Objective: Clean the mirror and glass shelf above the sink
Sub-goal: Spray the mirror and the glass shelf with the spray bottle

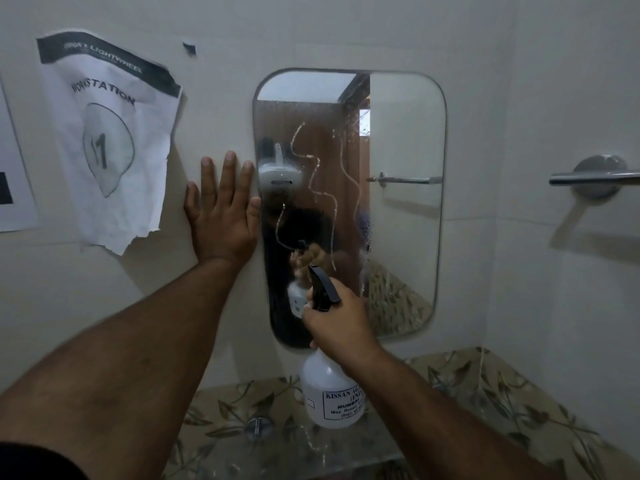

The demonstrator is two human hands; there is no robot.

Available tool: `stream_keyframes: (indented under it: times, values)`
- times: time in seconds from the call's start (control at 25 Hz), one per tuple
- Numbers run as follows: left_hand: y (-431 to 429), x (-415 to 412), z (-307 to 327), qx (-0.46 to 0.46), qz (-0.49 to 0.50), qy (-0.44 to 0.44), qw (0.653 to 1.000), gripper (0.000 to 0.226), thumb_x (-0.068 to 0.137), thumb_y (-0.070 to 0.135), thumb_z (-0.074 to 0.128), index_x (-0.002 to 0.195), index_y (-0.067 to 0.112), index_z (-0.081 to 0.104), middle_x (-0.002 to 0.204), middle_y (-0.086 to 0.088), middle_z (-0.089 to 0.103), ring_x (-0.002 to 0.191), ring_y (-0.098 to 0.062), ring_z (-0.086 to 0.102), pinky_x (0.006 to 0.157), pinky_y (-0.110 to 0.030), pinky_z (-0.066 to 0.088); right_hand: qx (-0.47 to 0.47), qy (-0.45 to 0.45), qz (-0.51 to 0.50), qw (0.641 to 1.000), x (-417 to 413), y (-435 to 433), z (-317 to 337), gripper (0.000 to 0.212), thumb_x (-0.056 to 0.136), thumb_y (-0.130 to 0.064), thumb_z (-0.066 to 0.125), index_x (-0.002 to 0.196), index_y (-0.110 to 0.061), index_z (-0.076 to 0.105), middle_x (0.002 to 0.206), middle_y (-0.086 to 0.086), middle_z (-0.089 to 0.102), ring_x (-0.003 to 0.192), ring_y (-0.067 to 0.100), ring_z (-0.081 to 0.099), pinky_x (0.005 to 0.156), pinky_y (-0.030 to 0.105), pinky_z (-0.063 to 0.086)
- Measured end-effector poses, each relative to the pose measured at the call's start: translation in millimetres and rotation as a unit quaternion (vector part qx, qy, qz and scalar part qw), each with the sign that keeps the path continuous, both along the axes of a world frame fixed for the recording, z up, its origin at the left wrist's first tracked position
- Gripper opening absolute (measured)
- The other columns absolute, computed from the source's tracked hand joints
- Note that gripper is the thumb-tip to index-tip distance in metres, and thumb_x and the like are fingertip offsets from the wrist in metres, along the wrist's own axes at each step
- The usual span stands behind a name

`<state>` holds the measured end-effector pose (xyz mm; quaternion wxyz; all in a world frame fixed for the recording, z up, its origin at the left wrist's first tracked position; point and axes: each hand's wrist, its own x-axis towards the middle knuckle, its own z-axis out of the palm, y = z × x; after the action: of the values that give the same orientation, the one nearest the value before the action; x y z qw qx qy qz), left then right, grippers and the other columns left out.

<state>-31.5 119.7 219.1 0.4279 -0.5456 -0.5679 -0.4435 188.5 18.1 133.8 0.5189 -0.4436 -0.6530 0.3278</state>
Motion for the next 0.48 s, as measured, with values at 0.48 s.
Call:
stream_keyframes:
  times: [0.48]
  values:
    - [3.6, -3.3, -1.2, 0.015, -0.007, 0.000, 1.000, 0.060, 0.113, 0.046, 0.023, 0.170, 0.034, 0.015, 0.180, 0.005, 0.008, 0.166, -0.029, 0.004, 0.129, -0.057, 0.009, -0.099, 0.041, -0.120, 0.987, 69.0, 19.9, -64.0, 0.018, 0.094, -0.001, 0.066, 0.089, -0.019, 0.068, 0.085, 0.011, 0.070, 0.077, 0.032, 0.069, 0.071, 0.046, 0.063]
